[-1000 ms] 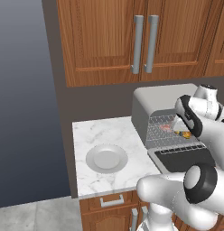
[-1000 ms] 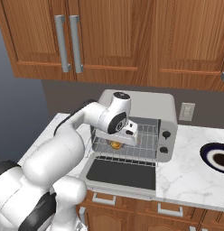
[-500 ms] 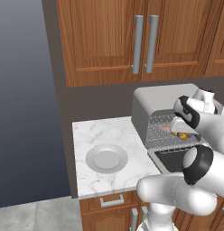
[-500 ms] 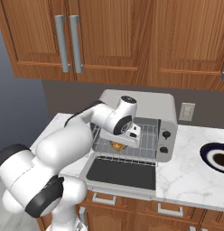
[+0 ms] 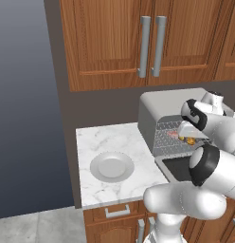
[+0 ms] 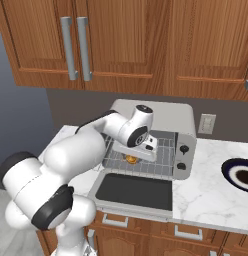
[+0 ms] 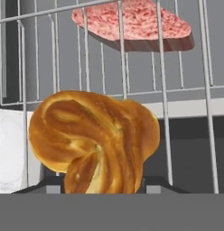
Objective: Open the toaster oven door. Place the bread on the top rack in the toaster oven and place the steak on the bottom rack.
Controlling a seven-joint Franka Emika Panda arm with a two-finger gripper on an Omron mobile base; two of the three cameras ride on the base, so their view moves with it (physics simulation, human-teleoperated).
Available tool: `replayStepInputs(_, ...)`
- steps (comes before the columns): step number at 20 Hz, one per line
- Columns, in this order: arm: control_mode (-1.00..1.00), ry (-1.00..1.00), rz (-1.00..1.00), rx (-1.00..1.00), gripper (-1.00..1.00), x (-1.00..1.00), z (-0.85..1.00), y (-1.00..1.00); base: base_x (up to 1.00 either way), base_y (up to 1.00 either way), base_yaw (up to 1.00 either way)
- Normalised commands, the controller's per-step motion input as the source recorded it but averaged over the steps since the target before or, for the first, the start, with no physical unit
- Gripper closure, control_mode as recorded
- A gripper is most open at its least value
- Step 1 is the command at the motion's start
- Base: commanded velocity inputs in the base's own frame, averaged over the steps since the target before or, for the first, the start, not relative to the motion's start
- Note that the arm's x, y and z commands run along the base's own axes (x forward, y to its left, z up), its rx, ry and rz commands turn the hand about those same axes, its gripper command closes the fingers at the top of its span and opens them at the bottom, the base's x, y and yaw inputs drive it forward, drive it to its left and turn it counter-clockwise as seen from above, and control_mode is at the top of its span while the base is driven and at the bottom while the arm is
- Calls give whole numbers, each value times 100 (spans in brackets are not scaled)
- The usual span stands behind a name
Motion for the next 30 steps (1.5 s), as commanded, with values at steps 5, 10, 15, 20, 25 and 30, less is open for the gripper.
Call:
replayStepInputs(5, -100, 0, 0, 0, -100, -2, -20, 0, 0, 0, 0)
replayStepInputs(10, -100, -1, 0, 0, -100, -1, 0, -3, 0, 0, 0)
replayStepInputs(15, -100, 0, 0, 0, -100, -1, 5, -8, 0, 0, 0)
replayStepInputs(20, -100, 0, 0, 6, -100, -15, 12, -6, 0, 0, 0)
replayStepInputs(25, -100, -10, -7, 0, -100, -46, 7, -10, 0, 0, 0)
replayStepInputs(30, -100, -3, 0, -7, -100, -50, 0, -2, 0, 0, 0)
